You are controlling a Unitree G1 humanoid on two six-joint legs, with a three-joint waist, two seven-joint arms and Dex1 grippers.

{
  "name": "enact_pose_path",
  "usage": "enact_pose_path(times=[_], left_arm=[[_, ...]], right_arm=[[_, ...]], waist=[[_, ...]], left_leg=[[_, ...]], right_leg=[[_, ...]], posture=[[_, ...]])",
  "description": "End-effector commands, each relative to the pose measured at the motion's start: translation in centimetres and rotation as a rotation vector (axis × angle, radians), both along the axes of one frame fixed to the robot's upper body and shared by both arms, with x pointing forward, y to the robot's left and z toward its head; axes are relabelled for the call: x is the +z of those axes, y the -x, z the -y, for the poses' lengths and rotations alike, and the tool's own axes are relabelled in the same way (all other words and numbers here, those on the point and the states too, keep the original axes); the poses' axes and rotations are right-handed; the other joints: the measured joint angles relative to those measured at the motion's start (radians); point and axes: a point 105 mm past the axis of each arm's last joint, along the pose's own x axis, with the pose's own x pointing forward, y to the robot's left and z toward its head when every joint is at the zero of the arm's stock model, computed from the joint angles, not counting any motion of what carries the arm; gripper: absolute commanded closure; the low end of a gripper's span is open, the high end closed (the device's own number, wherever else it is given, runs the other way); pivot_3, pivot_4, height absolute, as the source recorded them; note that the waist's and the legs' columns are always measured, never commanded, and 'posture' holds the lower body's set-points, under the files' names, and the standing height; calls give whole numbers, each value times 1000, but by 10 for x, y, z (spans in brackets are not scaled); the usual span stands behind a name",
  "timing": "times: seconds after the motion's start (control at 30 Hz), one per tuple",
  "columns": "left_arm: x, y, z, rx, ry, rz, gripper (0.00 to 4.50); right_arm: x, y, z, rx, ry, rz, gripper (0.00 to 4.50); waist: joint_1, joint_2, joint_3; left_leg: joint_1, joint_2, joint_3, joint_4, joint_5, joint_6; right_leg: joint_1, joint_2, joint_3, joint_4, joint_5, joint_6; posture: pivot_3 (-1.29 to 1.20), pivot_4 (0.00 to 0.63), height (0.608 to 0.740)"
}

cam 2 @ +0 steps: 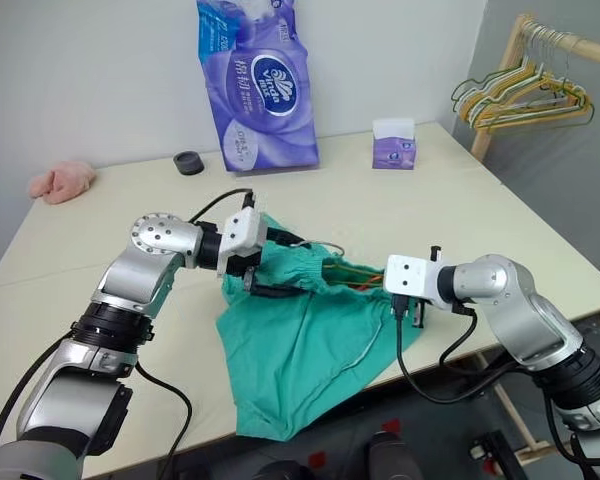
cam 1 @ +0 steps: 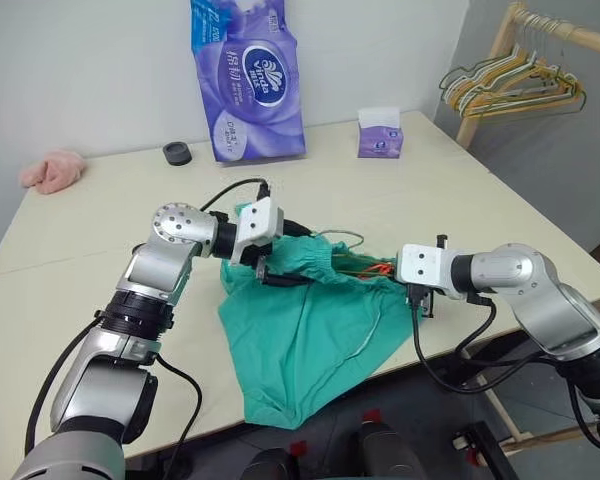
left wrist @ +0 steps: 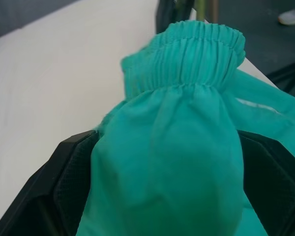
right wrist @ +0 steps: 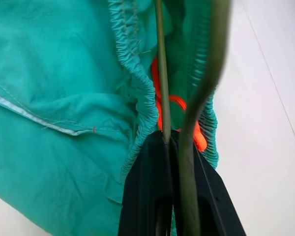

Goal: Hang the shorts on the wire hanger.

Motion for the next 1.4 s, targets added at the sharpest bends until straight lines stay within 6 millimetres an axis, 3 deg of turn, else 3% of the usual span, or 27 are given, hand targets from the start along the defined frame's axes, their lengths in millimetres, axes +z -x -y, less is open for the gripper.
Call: enact_pose_path(times=[0.03, 0.13, 0.5, 0.67, 0.77, 1.0, 1.07, 1.13, 1.33, 1.4], left_arm=[[-1, -2, 4, -8, -3, 26, 247], [-3, -5, 2, 3, -7, 29, 898], [-6, -9, 3, 22, 5, 54, 4332], [-5, -12, 2, 40, 11, 69, 4421], [-3, -17, -1, 68, 14, 86, 4500], [-4, -22, -4, 94, 7, 105, 4500], [-3, -24, -5, 109, 8, 122, 4500], [-1, -28, -8, 128, 12, 134, 4500], [1, -30, -13, 143, 11, 138, 4500], [2, -31, -14, 148, 11, 141, 4500]], right_arm=[[26, 1, -12, 56, -24, 86, 4500], [29, 2, -14, 64, -27, 89, 4500], [37, 11, -30, 122, -68, 110, 4500], [34, 15, -21, 145, -21, 93, 4500], [44, 6, -1, 96, 9, 144, 3797], [57, -4, 47, -15, 82, 207, 1388], [59, -9, 72, -127, 53, 232, 714], [47, -1, 92, -237, -26, 154, 42], [3, 37, 86, -350, -303, -120, 42], [-13, 41, 80, -421, -409, -172, 42]], waist=[[0, 0, 0], [-1, 0, 0], [-1, 0, 0], [-1, 0, 0], [-1, 0, 0], [-1, 0, 0], [0, 0, 0], [4, 0, 0], [5, 1, -1], [3, 0, -3]], left_leg=[[0, 0, 0, 0, 0, 0], [0, 0, 0, 0, 0, 0], [0, 0, 0, 0, 0, 0], [0, 0, 0, 0, 0, 0], [0, 0, 0, 0, 0, 0], [0, 0, 0, 0, 0, 1], [0, 0, 0, 0, -1, 1], [0, 0, 0, 0, -1, 1], [1, 0, 0, 0, -2, 4], [3, 1, 0, 0, -2, 4]], right_leg=[[0, 0, 0, 0, 0, 0], [0, 0, 0, 0, 0, 0], [0, 0, 0, 0, 0, 0], [0, 0, 0, 0, 0, 0], [0, 0, 0, 0, 0, 0], [0, 0, 0, 0, 0, 0], [0, 0, 0, 0, 0, 0], [1, 0, 0, 0, 0, 0], [1, 0, 0, 1, 0, 0], [3, 1, 0, 1, 0, 0]], posture=[[-248, 51, 740], [-248, 51, 740], [-251, 48, 740], [-251, 47, 740], [-251, 48, 740], [-257, 53, 740], [-257, 54, 740], [-257, 57, 740], [-262, 61, 740], [-265, 61, 740]])
